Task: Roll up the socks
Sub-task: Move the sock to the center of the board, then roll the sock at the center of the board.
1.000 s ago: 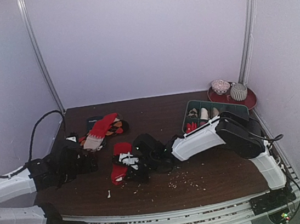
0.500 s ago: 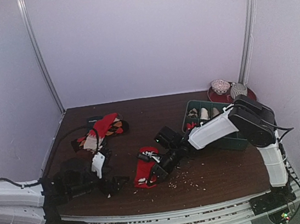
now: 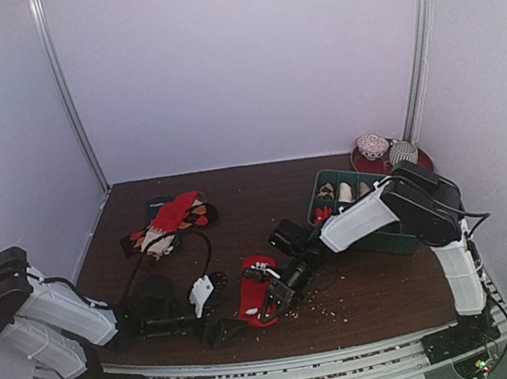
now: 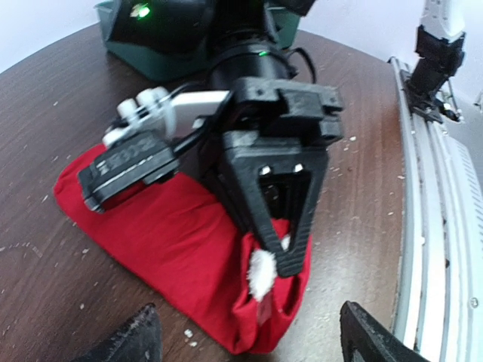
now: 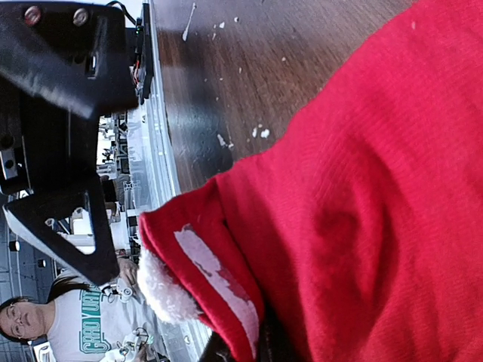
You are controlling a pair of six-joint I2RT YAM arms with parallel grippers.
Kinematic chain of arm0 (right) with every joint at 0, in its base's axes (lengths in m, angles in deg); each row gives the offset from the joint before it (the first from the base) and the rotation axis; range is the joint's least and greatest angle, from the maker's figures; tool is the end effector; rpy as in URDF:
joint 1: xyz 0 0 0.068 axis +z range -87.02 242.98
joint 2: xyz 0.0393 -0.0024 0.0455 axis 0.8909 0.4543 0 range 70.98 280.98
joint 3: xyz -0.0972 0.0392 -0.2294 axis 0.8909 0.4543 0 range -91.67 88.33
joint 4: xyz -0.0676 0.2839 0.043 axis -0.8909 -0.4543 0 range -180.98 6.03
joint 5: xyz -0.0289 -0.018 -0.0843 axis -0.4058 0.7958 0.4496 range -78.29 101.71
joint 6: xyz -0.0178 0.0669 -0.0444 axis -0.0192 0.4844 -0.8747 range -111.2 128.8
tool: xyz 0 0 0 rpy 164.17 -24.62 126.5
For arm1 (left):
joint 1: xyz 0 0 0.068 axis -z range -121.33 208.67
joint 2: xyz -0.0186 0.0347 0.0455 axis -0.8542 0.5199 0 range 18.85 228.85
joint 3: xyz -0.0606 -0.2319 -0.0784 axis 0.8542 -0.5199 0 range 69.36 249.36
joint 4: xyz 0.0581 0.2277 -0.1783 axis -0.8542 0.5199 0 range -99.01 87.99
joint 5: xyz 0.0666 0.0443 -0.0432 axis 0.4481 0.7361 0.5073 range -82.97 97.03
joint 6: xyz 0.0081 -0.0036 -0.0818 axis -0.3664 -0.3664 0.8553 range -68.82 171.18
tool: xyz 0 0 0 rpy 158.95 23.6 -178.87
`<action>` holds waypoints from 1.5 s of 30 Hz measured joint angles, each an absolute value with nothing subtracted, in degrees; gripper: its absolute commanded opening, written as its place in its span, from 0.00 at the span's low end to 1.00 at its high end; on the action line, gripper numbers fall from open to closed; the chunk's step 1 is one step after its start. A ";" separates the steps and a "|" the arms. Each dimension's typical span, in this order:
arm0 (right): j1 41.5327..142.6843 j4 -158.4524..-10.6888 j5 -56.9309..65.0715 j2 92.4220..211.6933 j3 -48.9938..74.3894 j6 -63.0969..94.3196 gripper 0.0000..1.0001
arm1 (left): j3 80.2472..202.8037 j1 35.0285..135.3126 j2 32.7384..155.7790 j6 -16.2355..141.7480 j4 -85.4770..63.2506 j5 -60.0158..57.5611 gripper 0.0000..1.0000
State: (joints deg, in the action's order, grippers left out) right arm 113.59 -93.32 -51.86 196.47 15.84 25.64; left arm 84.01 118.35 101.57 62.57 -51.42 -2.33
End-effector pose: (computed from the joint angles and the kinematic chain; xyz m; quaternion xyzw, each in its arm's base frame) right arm 0.2213 0.3704 0.0294 0.3602 -0.7532 -0.5382 0.1150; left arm 0.1313 -0.2476 0.0538 0.3847 0.7521 -0.3646 0.3918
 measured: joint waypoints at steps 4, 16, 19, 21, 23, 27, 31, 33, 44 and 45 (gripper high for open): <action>113.29 -93.43 -51.97 196.47 15.84 25.83 0.09 | 84.21 118.35 103.43 62.16 -54.75 -5.96 0.81; 113.15 -93.41 -52.03 196.49 15.89 27.10 0.08 | 86.31 118.37 114.27 62.66 -59.14 -9.98 0.54; 113.11 -92.55 -52.27 196.49 16.35 27.47 0.09 | 86.83 118.37 116.41 62.86 -59.68 -10.20 0.41; 113.09 -91.92 -52.45 196.47 16.63 27.74 0.09 | 87.09 118.35 117.37 63.19 -60.60 -10.13 0.36; 113.09 -91.48 -52.60 196.45 16.89 28.15 0.09 | 87.44 118.35 117.96 63.54 -61.39 -10.11 0.35; 113.09 -90.30 -52.56 196.23 17.53 28.78 0.09 | 88.51 118.37 118.71 64.61 -62.07 -10.20 0.24; 113.09 -89.04 -52.45 195.90 18.27 29.16 0.10 | 88.89 118.37 119.06 65.61 -62.57 -10.51 0.00; 113.09 -88.75 -52.43 195.79 18.49 29.16 0.11 | 89.45 118.35 119.69 65.81 -62.35 -10.70 0.00; 113.26 -85.54 -45.54 187.59 25.57 25.20 0.31 | 92.60 117.63 121.35 76.63 -58.29 -11.29 0.00; 113.24 -84.73 -43.93 185.52 27.36 24.94 0.34 | 92.78 117.28 121.13 78.03 -57.50 -11.62 0.00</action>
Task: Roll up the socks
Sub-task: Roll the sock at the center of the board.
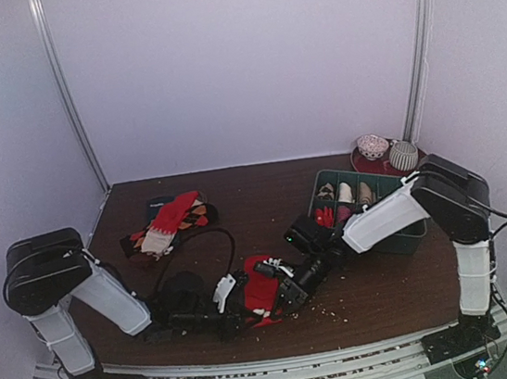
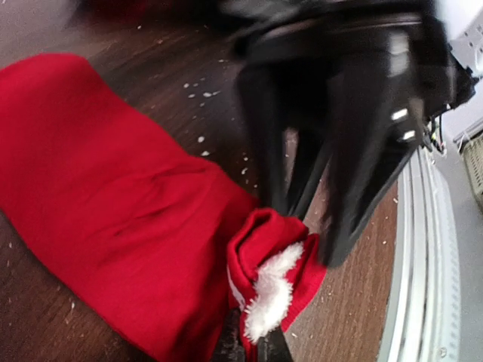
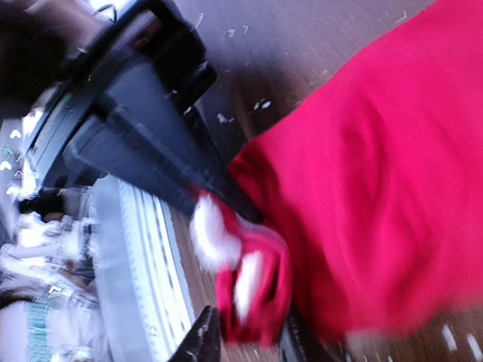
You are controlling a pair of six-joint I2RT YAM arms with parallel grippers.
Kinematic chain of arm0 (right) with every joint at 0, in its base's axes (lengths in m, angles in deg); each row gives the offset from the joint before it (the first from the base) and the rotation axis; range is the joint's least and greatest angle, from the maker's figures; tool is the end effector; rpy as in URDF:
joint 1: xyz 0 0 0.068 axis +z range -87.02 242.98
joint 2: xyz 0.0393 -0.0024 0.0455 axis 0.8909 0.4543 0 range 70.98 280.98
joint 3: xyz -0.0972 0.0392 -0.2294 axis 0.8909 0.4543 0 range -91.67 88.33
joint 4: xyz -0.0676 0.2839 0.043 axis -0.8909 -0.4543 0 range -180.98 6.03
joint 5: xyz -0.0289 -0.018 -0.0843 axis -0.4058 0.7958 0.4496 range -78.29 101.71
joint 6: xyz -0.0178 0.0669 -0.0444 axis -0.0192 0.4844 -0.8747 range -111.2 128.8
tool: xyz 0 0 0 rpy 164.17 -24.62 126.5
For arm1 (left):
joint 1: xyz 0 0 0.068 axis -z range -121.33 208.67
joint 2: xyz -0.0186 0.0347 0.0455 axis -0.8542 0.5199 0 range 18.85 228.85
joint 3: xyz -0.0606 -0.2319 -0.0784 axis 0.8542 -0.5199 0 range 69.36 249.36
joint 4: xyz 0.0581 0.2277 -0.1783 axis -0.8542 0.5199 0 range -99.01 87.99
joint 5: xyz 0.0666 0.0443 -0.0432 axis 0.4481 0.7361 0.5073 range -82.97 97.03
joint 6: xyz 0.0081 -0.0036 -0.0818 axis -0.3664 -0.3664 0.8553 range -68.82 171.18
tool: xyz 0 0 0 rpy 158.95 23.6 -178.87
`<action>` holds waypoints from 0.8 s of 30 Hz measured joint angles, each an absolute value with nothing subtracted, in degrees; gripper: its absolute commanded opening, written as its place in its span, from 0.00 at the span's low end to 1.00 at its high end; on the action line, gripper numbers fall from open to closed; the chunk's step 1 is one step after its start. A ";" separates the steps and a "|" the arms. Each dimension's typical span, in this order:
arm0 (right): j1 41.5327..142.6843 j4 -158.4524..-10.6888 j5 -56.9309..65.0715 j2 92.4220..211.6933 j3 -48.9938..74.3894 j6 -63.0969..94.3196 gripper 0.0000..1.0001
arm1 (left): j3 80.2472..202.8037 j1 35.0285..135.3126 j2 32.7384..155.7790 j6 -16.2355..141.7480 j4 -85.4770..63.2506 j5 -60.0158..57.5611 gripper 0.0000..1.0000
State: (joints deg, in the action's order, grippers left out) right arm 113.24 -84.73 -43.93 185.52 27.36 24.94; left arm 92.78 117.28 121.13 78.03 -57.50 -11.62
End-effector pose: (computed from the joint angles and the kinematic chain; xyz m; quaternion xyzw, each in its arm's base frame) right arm 0.2118 0.3471 0.0512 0.3836 -0.7629 -0.5201 0.0166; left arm 0.1404 -0.2740 0.0153 0.3117 0.8014 -0.4362 0.2651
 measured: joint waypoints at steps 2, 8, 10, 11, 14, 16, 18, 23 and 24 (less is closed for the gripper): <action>113.20 -80.95 -39.79 180.14 32.48 23.45 0.35 | 93.17 116.32 120.30 81.15 -55.01 -12.67 0.00; 118.36 -69.36 -24.43 165.96 44.13 10.43 0.42 | 98.39 114.24 118.82 87.27 -42.64 -16.60 0.00; 122.29 -67.35 -19.49 164.12 45.98 4.81 0.43 | 99.35 113.76 118.82 87.93 -40.63 -17.46 0.00; 124.15 -66.63 -17.17 163.99 46.33 2.18 0.43 | 99.92 113.54 118.82 88.30 -39.45 -18.00 0.00; 127.21 -65.34 -12.45 164.60 46.38 -4.85 0.43 | 100.82 112.91 118.84 88.96 -37.35 -19.31 0.00; 127.23 -64.64 -10.40 165.58 46.01 -7.63 0.43 | 100.99 112.60 118.92 89.09 -36.71 -20.04 0.00; 127.23 -64.14 -8.26 167.62 44.89 -10.38 0.43 | 101.04 112.43 119.14 89.11 -36.28 -20.56 0.00; 127.21 -64.91 -5.28 173.34 41.04 -15.50 0.43 | 101.26 112.17 119.62 89.11 -36.34 -21.78 0.00; 127.21 -65.54 -5.17 174.20 40.17 -16.15 0.43 | 101.28 112.10 119.69 89.11 -36.34 -21.92 0.00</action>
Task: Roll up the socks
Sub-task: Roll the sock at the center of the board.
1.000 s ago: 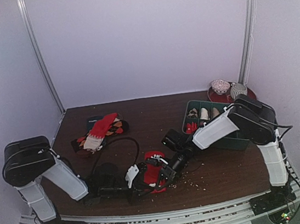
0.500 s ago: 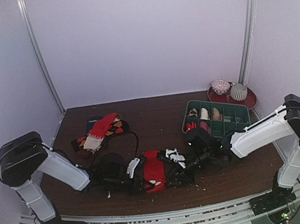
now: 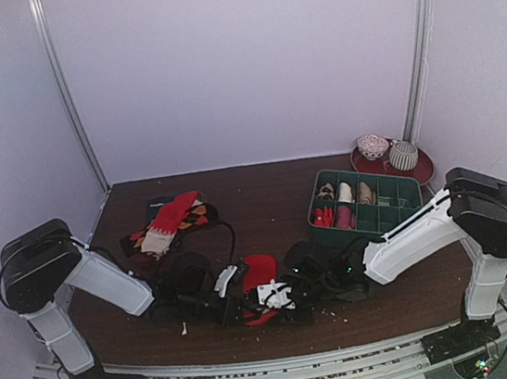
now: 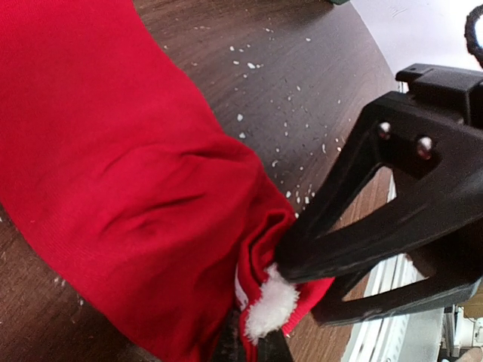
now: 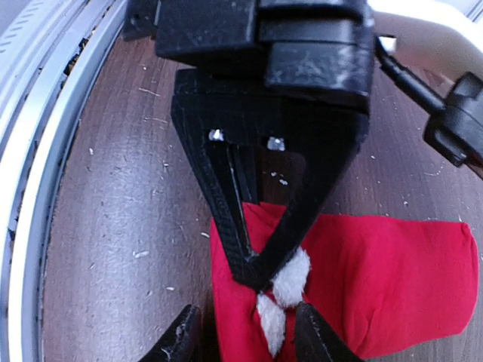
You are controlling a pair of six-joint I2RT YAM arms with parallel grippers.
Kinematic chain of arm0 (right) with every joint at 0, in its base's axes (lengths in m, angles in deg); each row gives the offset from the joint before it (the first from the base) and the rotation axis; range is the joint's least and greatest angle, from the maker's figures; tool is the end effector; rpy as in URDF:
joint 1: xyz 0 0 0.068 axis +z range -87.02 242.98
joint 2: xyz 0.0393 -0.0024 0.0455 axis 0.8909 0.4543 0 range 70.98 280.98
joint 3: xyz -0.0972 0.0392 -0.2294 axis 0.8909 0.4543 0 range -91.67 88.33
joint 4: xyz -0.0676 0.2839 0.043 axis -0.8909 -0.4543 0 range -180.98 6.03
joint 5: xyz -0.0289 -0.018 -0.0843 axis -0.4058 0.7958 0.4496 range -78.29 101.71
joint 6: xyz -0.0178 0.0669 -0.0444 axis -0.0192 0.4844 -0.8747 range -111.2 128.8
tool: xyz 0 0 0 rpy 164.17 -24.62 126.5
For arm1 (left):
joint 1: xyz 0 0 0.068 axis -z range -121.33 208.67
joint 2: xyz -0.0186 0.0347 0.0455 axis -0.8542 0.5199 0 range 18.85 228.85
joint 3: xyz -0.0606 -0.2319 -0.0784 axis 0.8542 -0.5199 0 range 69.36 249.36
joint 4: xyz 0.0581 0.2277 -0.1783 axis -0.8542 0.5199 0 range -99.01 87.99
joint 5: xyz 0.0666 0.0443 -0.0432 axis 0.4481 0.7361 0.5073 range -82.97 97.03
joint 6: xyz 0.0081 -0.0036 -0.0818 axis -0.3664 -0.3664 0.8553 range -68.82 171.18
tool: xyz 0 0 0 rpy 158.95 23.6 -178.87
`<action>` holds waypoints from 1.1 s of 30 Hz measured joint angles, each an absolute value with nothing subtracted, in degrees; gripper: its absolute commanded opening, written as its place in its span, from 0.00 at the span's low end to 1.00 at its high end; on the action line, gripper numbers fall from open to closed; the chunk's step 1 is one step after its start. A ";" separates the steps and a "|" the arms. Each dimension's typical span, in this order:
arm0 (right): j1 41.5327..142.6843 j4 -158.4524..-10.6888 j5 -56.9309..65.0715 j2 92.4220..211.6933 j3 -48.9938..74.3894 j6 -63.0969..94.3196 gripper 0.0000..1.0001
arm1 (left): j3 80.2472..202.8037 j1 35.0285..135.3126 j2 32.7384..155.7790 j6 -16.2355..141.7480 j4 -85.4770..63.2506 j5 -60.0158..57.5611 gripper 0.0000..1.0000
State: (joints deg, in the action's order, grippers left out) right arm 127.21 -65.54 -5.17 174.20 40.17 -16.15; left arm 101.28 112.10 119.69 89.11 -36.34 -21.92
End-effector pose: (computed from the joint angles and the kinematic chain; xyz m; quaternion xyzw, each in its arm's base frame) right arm 0.1551 0.3689 0.0691 -0.6674 0.5831 0.2728 0.3743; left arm 0.1656 -0.2814 0.0210 0.2206 0.8612 -0.4433 0.1143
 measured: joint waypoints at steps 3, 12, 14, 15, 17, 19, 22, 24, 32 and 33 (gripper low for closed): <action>127.21 -66.46 -4.78 176.12 38.42 -17.27 0.43 | 101.39 111.97 119.84 89.07 -36.32 -22.31 0.00; 127.03 -69.17 -2.44 179.05 35.47 -15.69 0.17 | 101.45 111.58 120.15 88.52 -36.43 -23.25 0.00; 126.47 -70.26 -3.69 179.33 34.68 -13.68 0.15 | 101.52 111.31 119.93 87.93 -35.97 -23.21 0.10; 126.05 -70.37 -4.63 179.33 34.68 -12.42 0.15 | 101.63 111.25 119.54 87.49 -35.64 -22.90 0.23; 125.11 -70.26 -7.03 179.38 34.68 -9.49 0.13 | 101.89 111.53 118.12 85.92 -33.72 -21.33 0.43; 123.82 -70.19 -10.18 179.46 34.75 -5.92 0.13 | 102.07 111.73 115.54 84.43 -30.59 -19.36 0.52; 121.18 -70.26 -16.45 180.47 34.53 -0.24 0.13 | 102.07 112.32 110.16 81.11 -23.95 -13.35 0.63; 119.23 -71.16 -21.98 182.11 33.24 3.39 0.13 | 101.56 112.30 106.03 78.64 -20.98 -8.60 0.69; 112.32 -75.72 -42.31 187.70 29.24 18.25 0.12 | 91.51 119.73 90.42 62.71 -31.25 3.18 0.69; 111.73 -76.80 -44.06 187.81 29.33 19.82 0.12 | 90.28 121.02 90.71 60.59 -33.35 3.24 0.68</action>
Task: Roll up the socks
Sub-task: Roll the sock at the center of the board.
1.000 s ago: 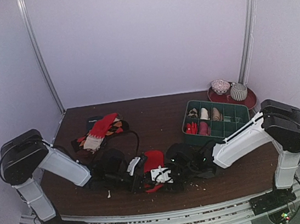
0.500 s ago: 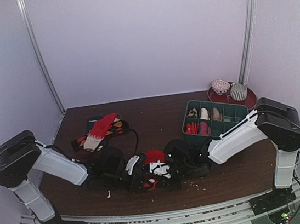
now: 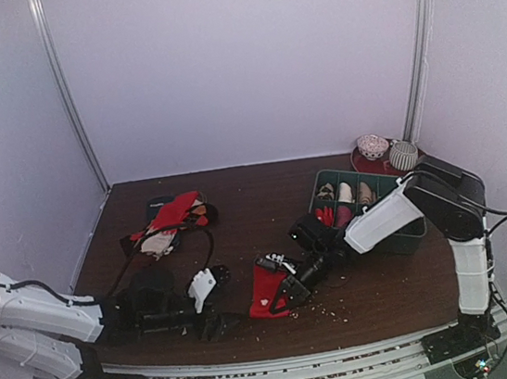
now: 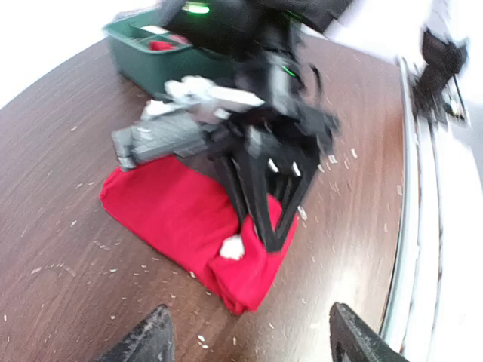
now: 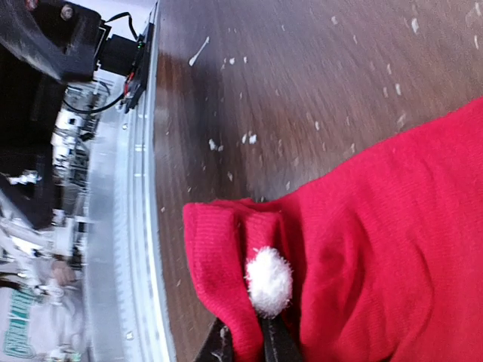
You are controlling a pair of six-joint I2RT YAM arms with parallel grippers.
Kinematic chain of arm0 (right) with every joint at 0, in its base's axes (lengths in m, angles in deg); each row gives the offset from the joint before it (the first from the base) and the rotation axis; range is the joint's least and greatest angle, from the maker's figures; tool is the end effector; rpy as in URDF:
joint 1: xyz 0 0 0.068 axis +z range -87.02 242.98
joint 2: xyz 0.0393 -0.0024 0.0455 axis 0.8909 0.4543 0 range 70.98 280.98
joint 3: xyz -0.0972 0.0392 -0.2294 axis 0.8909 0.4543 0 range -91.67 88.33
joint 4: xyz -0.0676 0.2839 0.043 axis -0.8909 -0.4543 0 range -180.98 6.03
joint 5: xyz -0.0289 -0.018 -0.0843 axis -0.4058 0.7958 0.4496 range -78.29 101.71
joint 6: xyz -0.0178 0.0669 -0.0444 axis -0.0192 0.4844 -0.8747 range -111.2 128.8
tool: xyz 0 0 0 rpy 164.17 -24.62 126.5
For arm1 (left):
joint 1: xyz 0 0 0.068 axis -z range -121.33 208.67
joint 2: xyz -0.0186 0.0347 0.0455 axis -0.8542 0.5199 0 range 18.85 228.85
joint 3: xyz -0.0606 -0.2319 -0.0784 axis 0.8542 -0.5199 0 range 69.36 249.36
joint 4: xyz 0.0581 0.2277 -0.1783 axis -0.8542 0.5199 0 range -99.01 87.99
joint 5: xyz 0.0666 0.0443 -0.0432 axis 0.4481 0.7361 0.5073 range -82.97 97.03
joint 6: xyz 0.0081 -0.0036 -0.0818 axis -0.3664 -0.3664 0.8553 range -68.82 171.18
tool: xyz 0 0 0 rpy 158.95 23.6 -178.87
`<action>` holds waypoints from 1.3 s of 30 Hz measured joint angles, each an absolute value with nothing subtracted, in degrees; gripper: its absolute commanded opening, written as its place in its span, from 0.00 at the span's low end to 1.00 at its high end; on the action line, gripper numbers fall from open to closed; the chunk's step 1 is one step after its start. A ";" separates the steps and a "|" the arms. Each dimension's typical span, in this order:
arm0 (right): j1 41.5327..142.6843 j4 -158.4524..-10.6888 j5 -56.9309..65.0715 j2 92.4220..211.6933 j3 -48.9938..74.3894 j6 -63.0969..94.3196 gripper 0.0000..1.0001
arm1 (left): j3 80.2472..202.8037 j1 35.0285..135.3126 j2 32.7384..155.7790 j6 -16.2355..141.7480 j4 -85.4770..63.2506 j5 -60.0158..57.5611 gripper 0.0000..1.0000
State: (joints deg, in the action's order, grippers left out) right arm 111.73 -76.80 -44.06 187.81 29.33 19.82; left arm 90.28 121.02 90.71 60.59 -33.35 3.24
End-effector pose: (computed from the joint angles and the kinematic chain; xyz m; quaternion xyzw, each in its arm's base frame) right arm 0.2206 0.3413 0.0361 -0.4181 0.7367 0.5301 0.0385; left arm 0.1340 -0.2660 0.0990 0.3945 0.7534 -0.3306 0.4091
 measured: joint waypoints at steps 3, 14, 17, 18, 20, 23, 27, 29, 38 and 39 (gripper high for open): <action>110.71 -80.53 -48.01 188.47 28.91 22.07 0.12 | 88.51 121.67 95.08 55.76 -38.83 2.98 0.68; 109.70 -88.60 -55.29 191.64 26.09 22.29 0.12 | 88.60 124.19 112.32 47.32 -56.36 -0.93 0.66; 109.61 -89.47 -55.75 191.81 25.88 22.27 0.12 | 89.30 124.76 114.20 46.60 -58.90 -2.00 0.63; 109.61 -89.78 -55.86 191.86 25.81 22.25 0.12 | 89.54 124.93 114.64 46.42 -59.58 -2.29 0.61; 109.59 -90.17 -55.97 191.97 25.59 22.25 0.12 | 90.04 125.21 115.45 46.25 -60.41 -2.90 0.58; 109.53 -90.74 -56.12 192.12 25.31 22.23 0.12 | 92.10 125.45 118.16 45.94 -60.71 -3.93 0.56; 109.44 -91.20 -56.27 192.18 25.18 22.16 0.12 | 93.41 125.50 120.98 45.94 -61.48 -5.02 0.53; 109.44 -91.31 -56.32 192.18 25.18 22.14 0.12 | 93.96 125.50 122.16 45.94 -61.48 -5.35 0.53; 109.22 -91.40 -56.78 192.12 25.59 22.16 0.12 | 98.44 125.43 126.14 46.07 -59.36 -3.95 0.15; 109.18 -91.40 -56.91 192.05 25.72 22.21 0.12 | 98.68 125.39 126.16 46.12 -59.09 -3.75 0.08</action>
State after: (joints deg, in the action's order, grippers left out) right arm 109.18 -91.40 -56.91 192.05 25.72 22.21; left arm 98.68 125.39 126.16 46.12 -59.09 -3.75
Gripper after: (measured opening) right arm 0.123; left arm 0.302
